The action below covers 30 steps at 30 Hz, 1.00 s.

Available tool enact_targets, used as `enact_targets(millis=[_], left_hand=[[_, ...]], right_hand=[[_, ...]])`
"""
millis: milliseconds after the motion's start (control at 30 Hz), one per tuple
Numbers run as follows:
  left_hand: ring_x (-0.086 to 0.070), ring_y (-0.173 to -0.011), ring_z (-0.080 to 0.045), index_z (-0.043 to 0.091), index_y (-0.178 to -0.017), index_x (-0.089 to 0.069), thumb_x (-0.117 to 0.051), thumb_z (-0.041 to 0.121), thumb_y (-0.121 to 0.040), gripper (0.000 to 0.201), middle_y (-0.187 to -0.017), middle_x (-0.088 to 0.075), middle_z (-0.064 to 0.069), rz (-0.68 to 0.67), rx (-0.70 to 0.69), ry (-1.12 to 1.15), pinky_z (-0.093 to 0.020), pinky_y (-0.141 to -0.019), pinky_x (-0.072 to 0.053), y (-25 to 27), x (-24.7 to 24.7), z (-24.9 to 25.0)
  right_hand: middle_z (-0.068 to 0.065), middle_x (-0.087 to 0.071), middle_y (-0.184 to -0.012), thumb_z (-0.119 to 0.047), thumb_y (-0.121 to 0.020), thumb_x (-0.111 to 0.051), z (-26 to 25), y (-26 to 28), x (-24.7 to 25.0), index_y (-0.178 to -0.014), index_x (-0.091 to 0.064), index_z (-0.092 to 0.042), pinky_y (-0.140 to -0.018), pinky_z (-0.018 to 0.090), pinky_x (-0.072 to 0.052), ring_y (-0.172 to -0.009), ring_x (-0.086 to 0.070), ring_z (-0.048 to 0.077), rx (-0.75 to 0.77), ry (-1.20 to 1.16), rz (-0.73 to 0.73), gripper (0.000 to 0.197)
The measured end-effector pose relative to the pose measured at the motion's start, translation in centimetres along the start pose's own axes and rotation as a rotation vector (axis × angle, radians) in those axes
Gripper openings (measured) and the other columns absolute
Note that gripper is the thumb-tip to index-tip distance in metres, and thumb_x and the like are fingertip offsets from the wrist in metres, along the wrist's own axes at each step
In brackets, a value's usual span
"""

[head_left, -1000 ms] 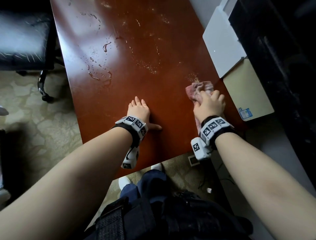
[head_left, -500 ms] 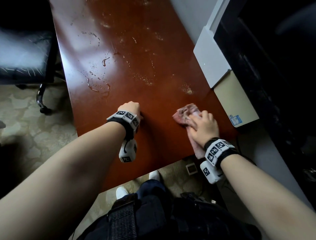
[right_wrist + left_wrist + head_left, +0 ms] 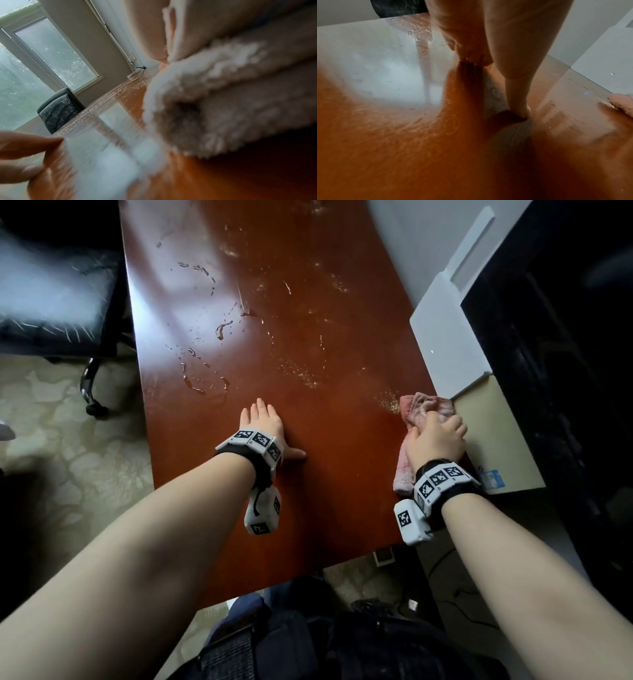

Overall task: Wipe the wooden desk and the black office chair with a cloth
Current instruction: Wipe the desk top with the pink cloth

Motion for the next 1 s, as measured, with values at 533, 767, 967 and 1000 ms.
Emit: enact_targets(millis=[533, 767, 967, 1000], left_hand=[[-0.004, -0.145, -0.037, -0.008, -0.146, 0.005, -0.060, 0.074, -0.069, 0.130, -0.154, 0.006, -0.028, -0.076, -0.045, -0.048, -0.040, -0.119, -0.006, 0.1, 0.8, 0.4], [-0.006, -0.145, -0.038, -0.009, -0.146, 0.003, -0.065, 0.072, -0.066, 0.132, -0.154, 0.005, -0.028, -0.074, -0.029, -0.037, -0.040, -0.118, -0.008, -0.1, 0.9, 0.5], [-0.005, -0.144, -0.042, -0.012, -0.145, -0.002, -0.066, 0.070, -0.067, 0.129, -0.153, 0.001, -0.031, -0.077, -0.030, -0.054, -0.045, -0.118, -0.010, -0.1, 1.0, 0.8], [-0.005, -0.143, -0.042, -0.011, -0.145, -0.008, -0.065, 0.069, -0.068, 0.126, -0.153, -0.002, -0.031, -0.081, -0.046, -0.059, -0.047, -0.118, -0.010, -0.1, 1.0, 1.0]], right_hand=[[0.022, -0.044, -0.122, -0.026, -0.083, -0.058, -3.1, 0.6, -0.1, -0.112, -0.059, -0.012, -0.084, 0.040, -0.042, -0.112, -0.042, 0.036, 0.116, -0.030, 0.007, 0.032], [0.015, -0.053, -0.087, -0.024, -0.059, -0.072, -7.6, 6.9, -1.8, -0.087, -0.064, -0.014, -0.064, 0.035, -0.045, -0.078, -0.053, 0.033, 0.667, -0.019, 0.014, 0.031], [0.016, -0.054, -0.090, -0.024, -0.063, -0.072, -6.9, 4.3, -1.7, -0.097, -0.068, -0.013, -0.065, 0.035, -0.043, -0.080, -0.054, 0.035, 0.724, -0.016, 0.031, 0.036], [0.017, -0.053, -0.094, -0.024, -0.067, -0.069, -6.8, 3.5, -1.5, -0.101, -0.067, -0.013, -0.068, 0.036, -0.043, -0.085, -0.053, 0.036, 0.668, -0.016, 0.022, 0.036]])
Point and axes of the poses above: each hand's wrist, its own y-axis away from the middle knuckle, its own x-axis out of the back of the hand, z = x × y, the point moved 5 cm from there along -y, towards the middle knuckle
